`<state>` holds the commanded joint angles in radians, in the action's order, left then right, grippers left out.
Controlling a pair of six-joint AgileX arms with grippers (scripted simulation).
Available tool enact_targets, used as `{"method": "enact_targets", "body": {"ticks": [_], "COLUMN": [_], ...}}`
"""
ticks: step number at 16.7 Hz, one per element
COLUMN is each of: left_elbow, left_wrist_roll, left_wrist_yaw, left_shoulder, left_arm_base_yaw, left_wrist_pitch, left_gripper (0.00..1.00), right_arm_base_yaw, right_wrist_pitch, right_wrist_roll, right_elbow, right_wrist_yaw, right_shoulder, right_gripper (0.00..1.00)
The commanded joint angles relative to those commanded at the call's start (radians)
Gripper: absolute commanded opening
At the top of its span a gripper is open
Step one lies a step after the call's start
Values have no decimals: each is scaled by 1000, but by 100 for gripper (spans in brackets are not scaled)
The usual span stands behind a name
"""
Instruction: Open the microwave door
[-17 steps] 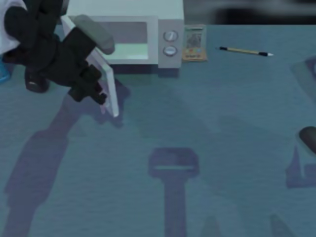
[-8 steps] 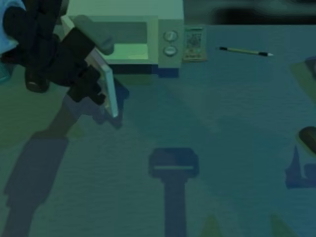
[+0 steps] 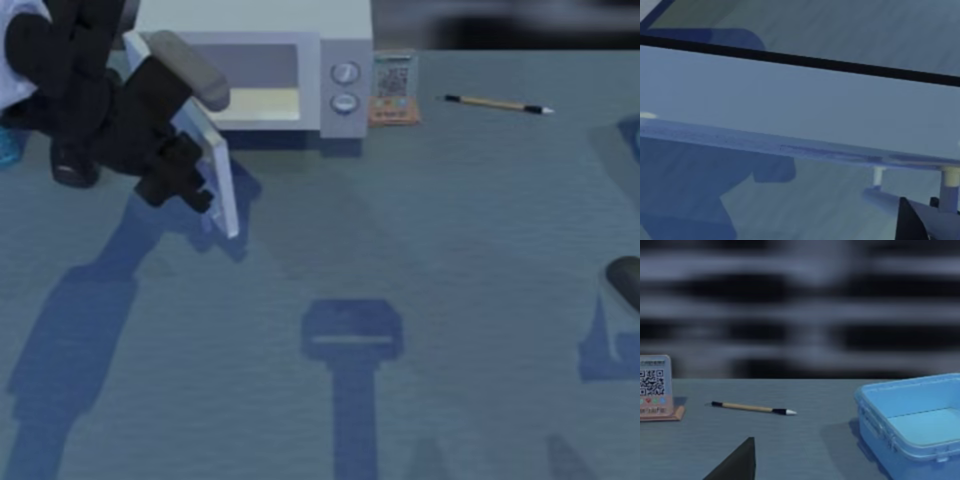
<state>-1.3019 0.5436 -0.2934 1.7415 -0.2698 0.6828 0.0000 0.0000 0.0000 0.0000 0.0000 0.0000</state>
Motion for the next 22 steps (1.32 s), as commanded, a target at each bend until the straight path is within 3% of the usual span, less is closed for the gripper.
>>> {"method": "enact_targets", "body": {"ticks": [10,17,22], "left_elbow": [4,0,0], "left_wrist_roll": [0,135,143], "left_wrist_yaw": [-6,-59,-62], "left_shoulder": [2,-4,-5], "left_arm_base_yaw": [-3,53,56], "left_wrist_pitch": [2,48,50], "left_gripper": [0,0,0], "right_arm_base_yaw": [0,0,0], "right_wrist_pitch": [0,0,0], "right_wrist_roll": [0,0,0], "right_elbow": [0,0,0], "right_wrist_yaw": [0,0,0], "right_shoulder": [0,0,0], "right_gripper": [100,100,100]}}
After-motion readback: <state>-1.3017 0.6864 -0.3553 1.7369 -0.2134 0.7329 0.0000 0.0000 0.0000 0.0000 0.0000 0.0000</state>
